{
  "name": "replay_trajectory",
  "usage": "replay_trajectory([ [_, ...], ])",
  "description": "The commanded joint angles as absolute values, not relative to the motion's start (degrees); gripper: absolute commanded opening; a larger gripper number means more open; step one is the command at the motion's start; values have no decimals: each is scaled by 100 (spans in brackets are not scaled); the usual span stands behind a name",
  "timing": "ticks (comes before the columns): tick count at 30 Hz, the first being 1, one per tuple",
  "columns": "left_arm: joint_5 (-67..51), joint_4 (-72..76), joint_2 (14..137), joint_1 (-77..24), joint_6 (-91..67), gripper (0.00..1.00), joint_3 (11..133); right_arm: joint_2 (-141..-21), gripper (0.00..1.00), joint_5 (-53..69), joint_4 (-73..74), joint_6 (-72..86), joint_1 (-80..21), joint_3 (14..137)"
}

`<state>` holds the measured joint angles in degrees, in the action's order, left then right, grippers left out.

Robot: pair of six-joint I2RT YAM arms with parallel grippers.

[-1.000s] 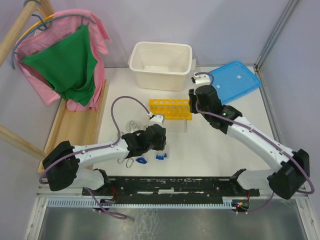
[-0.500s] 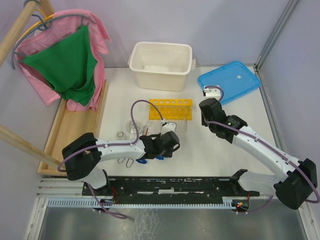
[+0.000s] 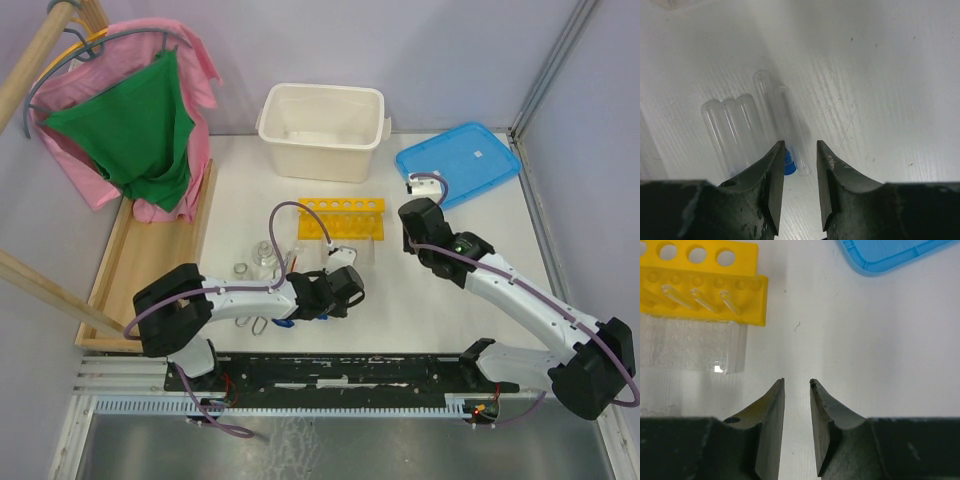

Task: Organize the chemistry lab equipment
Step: Insert the test tube into the slot of the test tube rack.

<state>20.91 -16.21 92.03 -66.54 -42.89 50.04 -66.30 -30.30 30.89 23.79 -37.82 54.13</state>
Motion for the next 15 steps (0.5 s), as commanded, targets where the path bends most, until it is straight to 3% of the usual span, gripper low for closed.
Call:
replay_trajectory([
  [1, 2163, -1664, 9297, -6712, -4518, 38, 5216, -6549, 34, -3193, 2936, 2409, -3786, 5394],
  [15, 2110, -1706, 9544, -6759, -4513, 35, 5274, -6720, 34, -3143, 2839, 2382, -3773, 5373],
])
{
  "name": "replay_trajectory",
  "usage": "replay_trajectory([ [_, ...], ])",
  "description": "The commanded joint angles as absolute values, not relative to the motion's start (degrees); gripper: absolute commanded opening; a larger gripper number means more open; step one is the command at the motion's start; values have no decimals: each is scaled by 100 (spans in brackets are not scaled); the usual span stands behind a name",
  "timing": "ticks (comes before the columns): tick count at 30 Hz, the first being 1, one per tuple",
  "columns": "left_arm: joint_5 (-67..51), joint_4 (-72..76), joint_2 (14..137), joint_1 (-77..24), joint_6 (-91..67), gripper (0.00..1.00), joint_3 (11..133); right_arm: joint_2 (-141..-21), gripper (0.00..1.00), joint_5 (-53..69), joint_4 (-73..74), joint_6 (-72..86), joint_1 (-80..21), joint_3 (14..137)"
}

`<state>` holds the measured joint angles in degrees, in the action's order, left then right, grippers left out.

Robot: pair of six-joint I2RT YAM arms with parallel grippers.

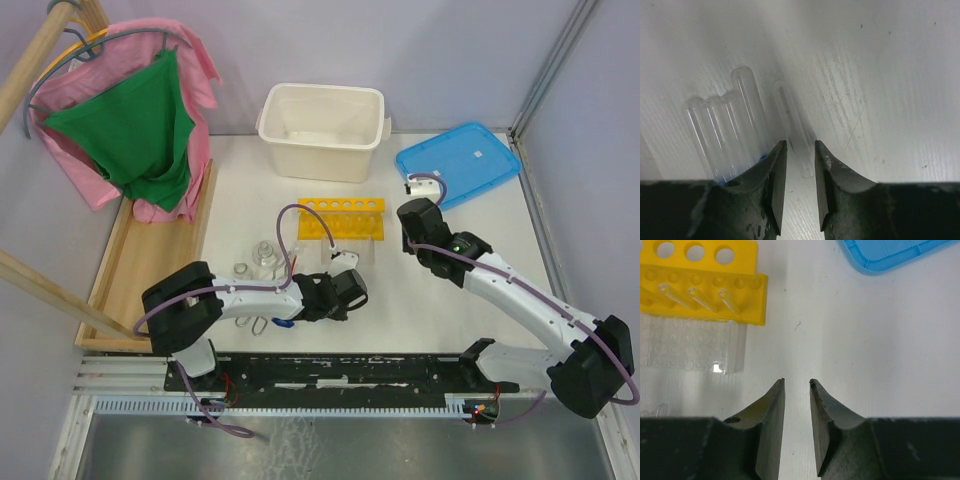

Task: Organize the chemistry lab equipment
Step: Insert the test tube into the slot of the test tube rack, then pick up the test tube at the center of the board.

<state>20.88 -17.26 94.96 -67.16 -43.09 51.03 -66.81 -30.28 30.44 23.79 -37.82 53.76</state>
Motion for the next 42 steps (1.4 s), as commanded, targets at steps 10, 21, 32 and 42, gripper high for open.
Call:
replay_trajectory([
  [10, 2110, -1663, 9405, -6771, -4383, 3, 5237, -6809, 34, -2600, 3144, 2374, -3773, 5670],
  [21, 3232, -1085, 7620, -7447, -3387, 3, 5057, -6672, 35, -400, 3840, 2314, -3774, 6692],
  [32, 4575, -439, 5731, -8025, -2702, 3, 3917, -7101, 45, 3069, 3526, 2542, -3772, 7301],
  [42, 4799, -242, 5555, -8116, -2459, 3, 3916, -7419, 47, 3819, 2998, 2817, -3817, 7085],
])
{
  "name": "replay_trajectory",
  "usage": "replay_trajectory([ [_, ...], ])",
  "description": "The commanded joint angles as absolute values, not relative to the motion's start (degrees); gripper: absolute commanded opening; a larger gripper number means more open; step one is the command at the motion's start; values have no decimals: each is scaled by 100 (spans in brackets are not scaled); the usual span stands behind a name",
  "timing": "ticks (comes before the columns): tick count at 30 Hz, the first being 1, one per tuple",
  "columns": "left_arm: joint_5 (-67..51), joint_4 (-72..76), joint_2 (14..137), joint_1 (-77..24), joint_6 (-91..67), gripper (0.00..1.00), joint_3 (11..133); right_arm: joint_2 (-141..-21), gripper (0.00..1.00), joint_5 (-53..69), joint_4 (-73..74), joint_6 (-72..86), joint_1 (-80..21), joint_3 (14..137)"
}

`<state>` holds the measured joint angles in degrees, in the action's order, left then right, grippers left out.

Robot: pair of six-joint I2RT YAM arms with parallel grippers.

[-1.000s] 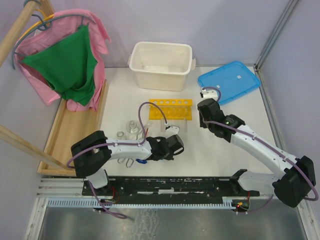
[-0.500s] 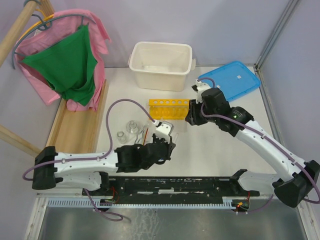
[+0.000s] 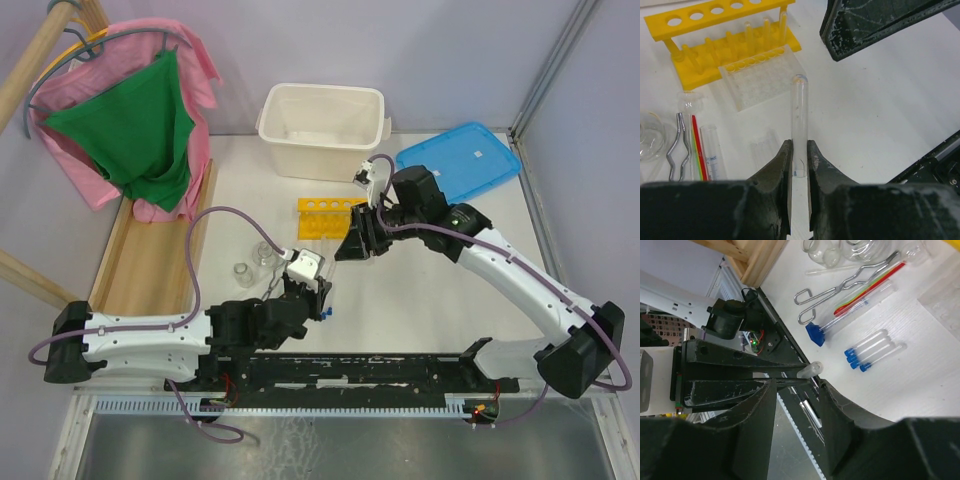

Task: Organize the chemistry lab equipment
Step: Pick up the test tube at the center of the board.

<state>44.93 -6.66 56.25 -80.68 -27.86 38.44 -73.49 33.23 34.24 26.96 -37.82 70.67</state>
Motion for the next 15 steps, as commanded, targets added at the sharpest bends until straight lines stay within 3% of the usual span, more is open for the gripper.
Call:
replay_trajectory([
  [1, 4799, -210, 5577, -8120, -2432, 3, 3938, -7452, 47, 3823, 2959, 2821, -3824, 7072],
  [15, 4856, -70, 5470, -8229, -2377, 3, 3929, -7750, 42, 3819, 2838, 2768, -3855, 7021],
])
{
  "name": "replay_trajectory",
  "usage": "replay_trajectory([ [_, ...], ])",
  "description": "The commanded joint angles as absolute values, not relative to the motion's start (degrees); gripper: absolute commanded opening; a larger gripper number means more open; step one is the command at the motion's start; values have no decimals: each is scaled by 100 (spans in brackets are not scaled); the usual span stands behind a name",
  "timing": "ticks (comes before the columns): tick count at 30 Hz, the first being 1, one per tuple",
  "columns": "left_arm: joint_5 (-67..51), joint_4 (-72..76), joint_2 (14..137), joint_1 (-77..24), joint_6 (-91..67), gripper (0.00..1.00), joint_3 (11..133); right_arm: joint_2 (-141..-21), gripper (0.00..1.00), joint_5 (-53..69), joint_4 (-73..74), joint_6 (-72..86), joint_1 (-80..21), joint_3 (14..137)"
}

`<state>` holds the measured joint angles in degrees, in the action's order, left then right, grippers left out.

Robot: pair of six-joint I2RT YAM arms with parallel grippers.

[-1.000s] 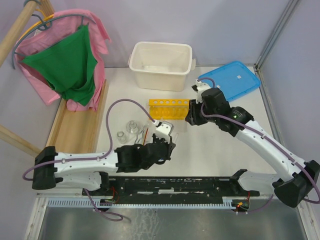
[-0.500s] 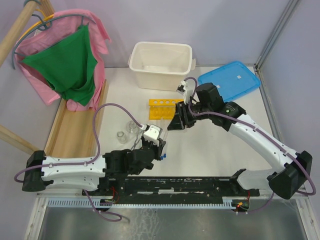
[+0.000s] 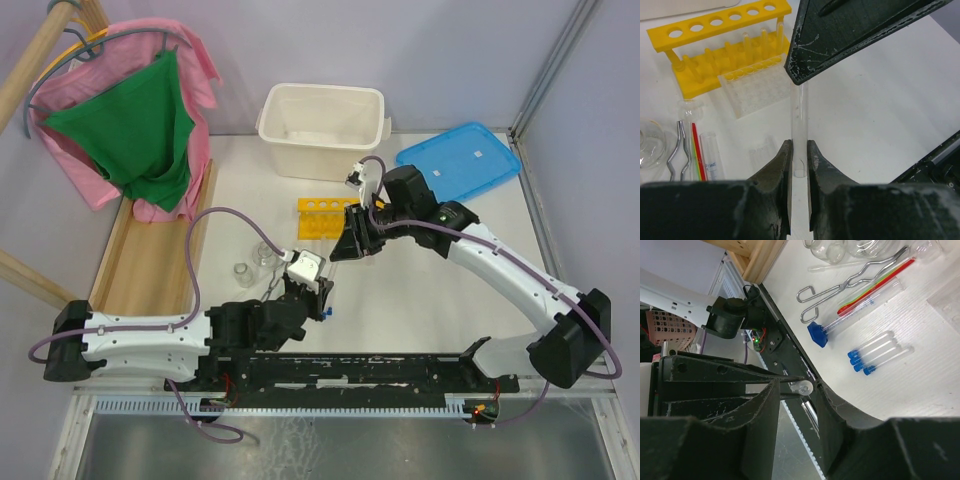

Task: Organize the chemistry lab equipment
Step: Pick up the test tube at the center of the board.

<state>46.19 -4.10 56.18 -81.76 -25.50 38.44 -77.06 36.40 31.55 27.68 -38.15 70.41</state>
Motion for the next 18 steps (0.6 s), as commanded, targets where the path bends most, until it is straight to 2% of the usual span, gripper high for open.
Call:
replay_trajectory([
  [1, 4874, -78, 5472, -8233, -2378, 3, 3929, -7752, 42, 3835, 2817, 2777, -3856, 7010],
  [13, 4907, -62, 5572, -8244, -2404, 3, 3963, -7774, 38, 3979, 2825, 2739, -3954, 6926],
  [18, 4896, -35, 5633, -8243, -2426, 3, 3990, -7825, 29, 3991, 2917, 2654, -4015, 6952],
])
